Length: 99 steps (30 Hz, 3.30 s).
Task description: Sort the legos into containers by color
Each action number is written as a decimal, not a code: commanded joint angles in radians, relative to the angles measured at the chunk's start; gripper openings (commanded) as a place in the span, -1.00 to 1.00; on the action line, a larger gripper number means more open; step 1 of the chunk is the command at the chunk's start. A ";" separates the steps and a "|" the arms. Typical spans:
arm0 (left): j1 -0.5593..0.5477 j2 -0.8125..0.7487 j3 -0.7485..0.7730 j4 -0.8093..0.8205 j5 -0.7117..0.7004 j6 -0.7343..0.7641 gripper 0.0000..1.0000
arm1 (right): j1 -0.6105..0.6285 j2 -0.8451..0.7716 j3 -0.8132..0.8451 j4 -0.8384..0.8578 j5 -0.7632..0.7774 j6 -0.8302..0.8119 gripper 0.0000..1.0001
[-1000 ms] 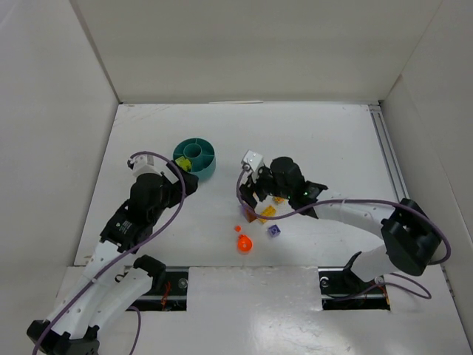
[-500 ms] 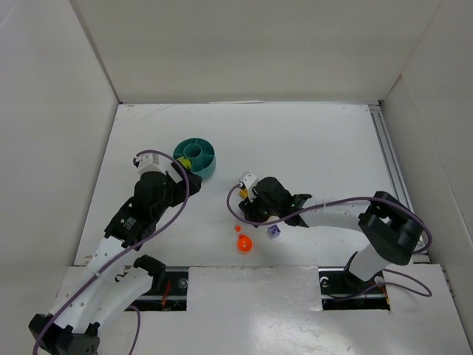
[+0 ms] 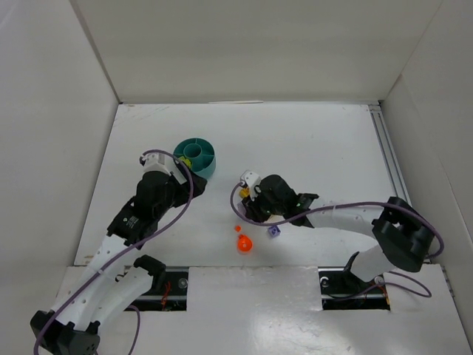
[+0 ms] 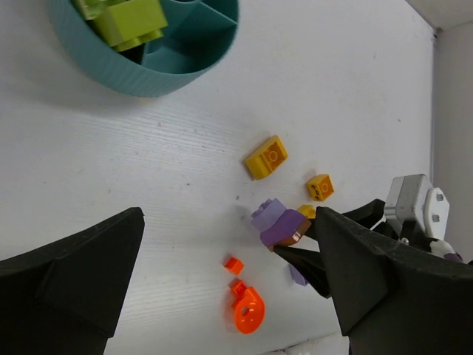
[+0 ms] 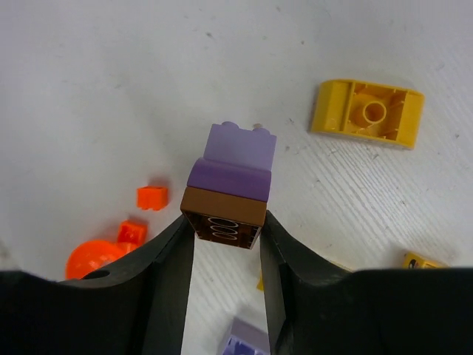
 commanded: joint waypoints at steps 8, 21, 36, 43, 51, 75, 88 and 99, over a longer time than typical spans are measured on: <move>-0.003 0.006 -0.188 0.725 0.819 0.187 1.00 | -0.039 -0.335 0.201 -0.350 -0.375 -0.278 -0.63; -0.033 0.117 -0.235 0.934 1.125 0.462 0.87 | -0.057 -0.427 0.279 -0.533 -0.627 -0.359 -0.79; -0.126 0.210 -0.164 0.934 1.127 0.520 0.60 | -0.057 -0.313 0.295 -0.439 -0.744 -0.350 -0.85; -0.163 0.258 -0.143 0.934 1.136 0.538 0.02 | -0.057 -0.312 0.326 -0.427 -0.689 -0.350 -0.85; -0.163 0.214 -0.184 0.934 1.147 0.539 -0.21 | -0.109 -0.366 0.317 -0.427 -0.676 -0.330 -0.85; -0.163 0.062 -0.181 0.622 0.525 0.416 -1.00 | -0.255 -0.495 0.298 -0.574 -0.471 -0.377 -1.00; -0.143 -0.016 0.078 -0.196 -0.396 -0.251 -1.00 | -0.197 0.007 0.614 -0.168 -0.267 -0.394 -0.99; -0.143 -0.092 0.101 -0.368 -0.496 -0.359 -1.00 | -0.116 0.561 1.115 -0.057 -0.192 -0.385 -0.96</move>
